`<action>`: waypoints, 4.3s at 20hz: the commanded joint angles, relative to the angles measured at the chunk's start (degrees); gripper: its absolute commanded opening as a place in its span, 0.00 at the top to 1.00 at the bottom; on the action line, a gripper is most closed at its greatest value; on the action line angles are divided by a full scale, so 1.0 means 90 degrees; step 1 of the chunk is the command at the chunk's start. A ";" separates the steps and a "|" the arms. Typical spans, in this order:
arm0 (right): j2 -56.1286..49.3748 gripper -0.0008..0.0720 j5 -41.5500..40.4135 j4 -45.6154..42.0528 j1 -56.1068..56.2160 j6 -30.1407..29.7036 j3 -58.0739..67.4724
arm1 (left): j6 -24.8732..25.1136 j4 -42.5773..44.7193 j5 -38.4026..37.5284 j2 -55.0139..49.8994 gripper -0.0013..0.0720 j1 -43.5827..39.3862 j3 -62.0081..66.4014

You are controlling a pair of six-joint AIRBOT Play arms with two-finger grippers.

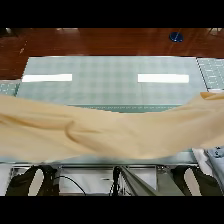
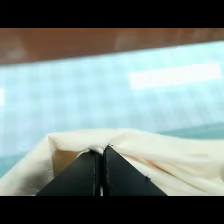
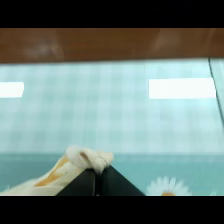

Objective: Fold the shirts.

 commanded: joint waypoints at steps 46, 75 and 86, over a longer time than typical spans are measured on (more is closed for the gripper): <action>-0.3434 0.18 -0.4350 -0.1158 -0.0136 -0.1719 -0.5753 | 0.1302 -0.0529 0.3218 -0.3196 0.04 -0.0432 -0.8621; -0.5962 0.48 -0.3806 0.1877 -0.0129 -0.3716 -0.5753 | 0.1341 -0.0556 0.3417 -0.4068 0.95 -0.1178 -0.8172; -0.3672 0.94 -0.2868 0.4969 -0.0141 -0.4184 -0.4252 | 0.1275 -0.1180 0.3551 -0.2076 0.95 -0.0721 -0.4002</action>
